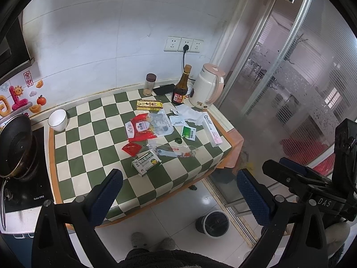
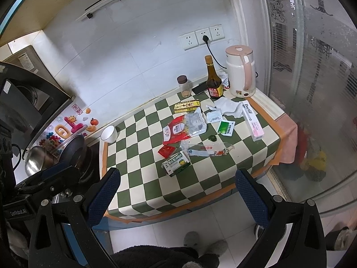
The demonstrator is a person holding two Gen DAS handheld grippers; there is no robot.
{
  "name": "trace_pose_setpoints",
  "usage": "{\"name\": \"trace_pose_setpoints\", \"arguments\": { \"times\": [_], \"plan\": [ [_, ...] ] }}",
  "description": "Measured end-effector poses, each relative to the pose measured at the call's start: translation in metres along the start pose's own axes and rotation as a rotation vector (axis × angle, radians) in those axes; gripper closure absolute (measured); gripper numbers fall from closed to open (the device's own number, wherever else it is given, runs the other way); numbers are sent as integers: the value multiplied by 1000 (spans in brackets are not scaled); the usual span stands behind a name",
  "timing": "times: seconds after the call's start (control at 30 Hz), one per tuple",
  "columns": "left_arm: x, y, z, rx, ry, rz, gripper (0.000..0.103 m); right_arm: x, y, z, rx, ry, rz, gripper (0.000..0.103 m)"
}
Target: Collect trash
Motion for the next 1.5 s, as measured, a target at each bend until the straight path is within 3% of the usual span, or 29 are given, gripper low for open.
{"name": "trace_pose_setpoints", "arguments": {
  "times": [1.5],
  "plan": [
    [-9, 3, -5, -1, -5, -5, 0, 2, 1, -6, 3, -2, 11, 0]
  ]
}}
Point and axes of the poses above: each gripper's, at about its wrist camera, not at the fingertips, and y roughly against the way its jaws point, x to its left, z to its top, the point moved 8 cm from there along -y, roughly the way its jaws point, and after that the axes turned 5 degrees about -x, right-handed, at the moved point
